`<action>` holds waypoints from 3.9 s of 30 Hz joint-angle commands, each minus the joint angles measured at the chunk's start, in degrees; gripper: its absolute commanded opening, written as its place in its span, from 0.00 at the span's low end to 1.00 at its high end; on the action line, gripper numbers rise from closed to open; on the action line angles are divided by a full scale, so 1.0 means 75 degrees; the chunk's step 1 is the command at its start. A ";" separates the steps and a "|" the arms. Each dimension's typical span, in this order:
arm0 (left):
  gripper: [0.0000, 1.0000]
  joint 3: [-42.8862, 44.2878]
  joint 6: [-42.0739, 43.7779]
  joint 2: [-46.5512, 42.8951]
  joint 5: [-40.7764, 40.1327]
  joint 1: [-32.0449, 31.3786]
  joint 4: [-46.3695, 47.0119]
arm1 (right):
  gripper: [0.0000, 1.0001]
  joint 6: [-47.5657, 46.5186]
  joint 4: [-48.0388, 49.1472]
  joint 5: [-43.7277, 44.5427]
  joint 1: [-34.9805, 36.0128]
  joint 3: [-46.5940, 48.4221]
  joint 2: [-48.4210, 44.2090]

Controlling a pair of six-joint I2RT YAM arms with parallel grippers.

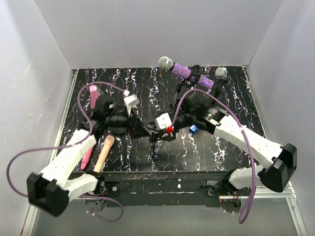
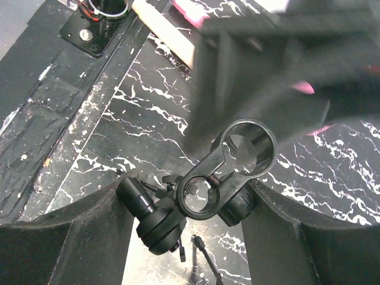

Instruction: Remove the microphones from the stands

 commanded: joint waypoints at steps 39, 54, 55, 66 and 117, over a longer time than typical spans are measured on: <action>0.44 -0.2134 0.7664 -0.1088 -0.0461 -0.1740 0.1886 | 0.25 -0.0239 0.0061 -0.0074 -0.0069 0.0099 -0.0027; 0.00 -0.2227 0.6519 -0.1229 -0.0836 -0.1740 0.2049 | 0.47 0.1713 0.0728 0.0453 -0.0116 0.0333 0.0102; 0.00 -0.2274 0.6168 -0.1287 -0.0894 -0.1740 0.2155 | 0.50 0.1938 0.0752 0.0465 -0.0127 0.0310 0.0067; 0.00 -0.2825 0.3483 -0.1803 -0.2171 -0.1740 0.2847 | 0.51 0.4155 0.1724 0.1086 -0.0104 -0.0101 -0.0051; 0.56 -0.3316 0.1683 -0.3090 -0.2209 -0.1729 0.2859 | 0.30 0.3058 0.1021 0.1959 0.0588 0.0019 -0.0318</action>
